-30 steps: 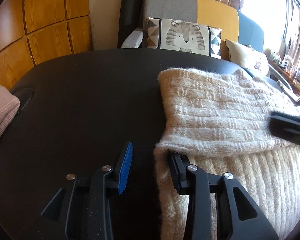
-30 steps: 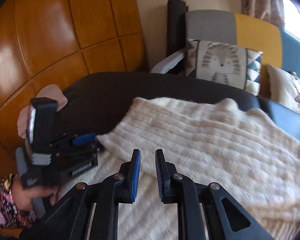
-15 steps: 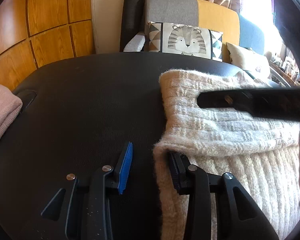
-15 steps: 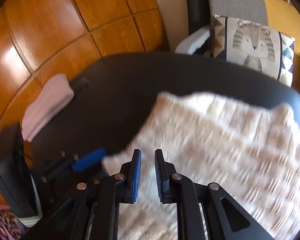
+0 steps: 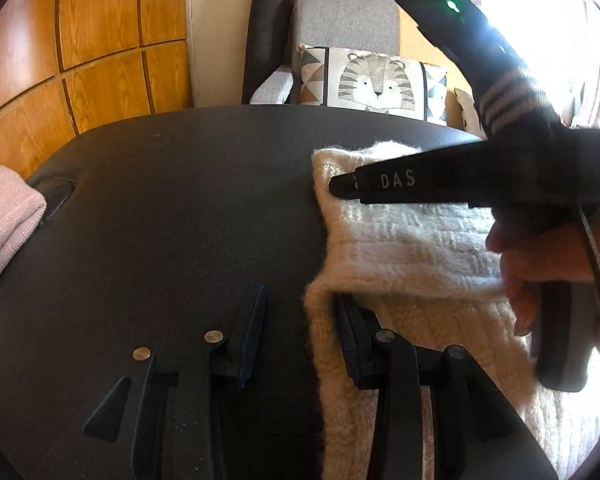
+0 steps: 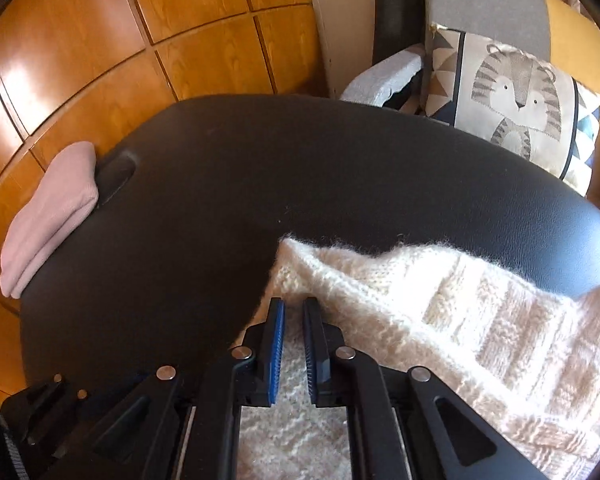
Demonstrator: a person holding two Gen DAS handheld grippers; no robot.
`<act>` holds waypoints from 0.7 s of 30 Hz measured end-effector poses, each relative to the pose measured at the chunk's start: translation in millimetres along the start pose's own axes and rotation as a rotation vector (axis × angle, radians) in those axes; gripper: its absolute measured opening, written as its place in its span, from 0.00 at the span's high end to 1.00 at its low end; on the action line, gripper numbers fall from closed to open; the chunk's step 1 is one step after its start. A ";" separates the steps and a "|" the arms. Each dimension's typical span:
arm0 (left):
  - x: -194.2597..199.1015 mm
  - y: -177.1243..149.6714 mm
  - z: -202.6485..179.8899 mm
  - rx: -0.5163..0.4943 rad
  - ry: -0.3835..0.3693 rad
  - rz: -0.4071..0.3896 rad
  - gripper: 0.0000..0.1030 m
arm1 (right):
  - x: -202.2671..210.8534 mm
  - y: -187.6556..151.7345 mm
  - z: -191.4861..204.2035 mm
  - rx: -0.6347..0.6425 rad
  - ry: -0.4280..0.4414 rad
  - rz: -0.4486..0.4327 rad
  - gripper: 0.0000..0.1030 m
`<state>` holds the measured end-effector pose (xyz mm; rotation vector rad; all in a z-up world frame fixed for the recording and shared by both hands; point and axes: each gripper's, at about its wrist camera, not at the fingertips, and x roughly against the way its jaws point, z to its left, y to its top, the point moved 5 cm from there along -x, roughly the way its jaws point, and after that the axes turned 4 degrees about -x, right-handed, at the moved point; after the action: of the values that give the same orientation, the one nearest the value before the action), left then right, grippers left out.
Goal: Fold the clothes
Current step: 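Hold the fold with the left tool while the right tool presses the sweater flat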
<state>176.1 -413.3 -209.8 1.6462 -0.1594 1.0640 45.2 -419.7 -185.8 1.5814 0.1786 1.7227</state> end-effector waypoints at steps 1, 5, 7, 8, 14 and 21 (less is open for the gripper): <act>-0.2 0.0 0.5 0.003 -0.002 0.000 0.63 | 0.2 -1.7 -0.3 -0.002 0.000 -0.015 0.94; -1.0 0.3 2.6 0.010 -0.005 0.000 0.62 | 12.3 -5.0 1.0 -0.025 0.011 -0.027 0.90; -1.5 0.7 2.3 -0.001 -0.022 0.001 0.62 | 28.2 -7.5 0.1 -0.052 0.021 -0.043 0.86; -1.6 1.0 2.2 -0.003 -0.020 0.002 0.62 | 39.0 -9.2 -2.2 -0.067 0.030 -0.061 0.85; -1.7 1.9 1.2 -0.013 -0.009 0.005 0.62 | 117.5 -47.7 -27.8 -0.074 -0.043 -0.134 0.85; -3.2 4.4 4.6 -0.006 0.000 0.014 0.52 | 179.8 -107.4 -84.8 -0.043 -0.307 -0.102 0.86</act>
<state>174.1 -420.1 -208.8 1.6417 -0.1742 1.0737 29.4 -202.7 -124.6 1.7497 0.0672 1.3780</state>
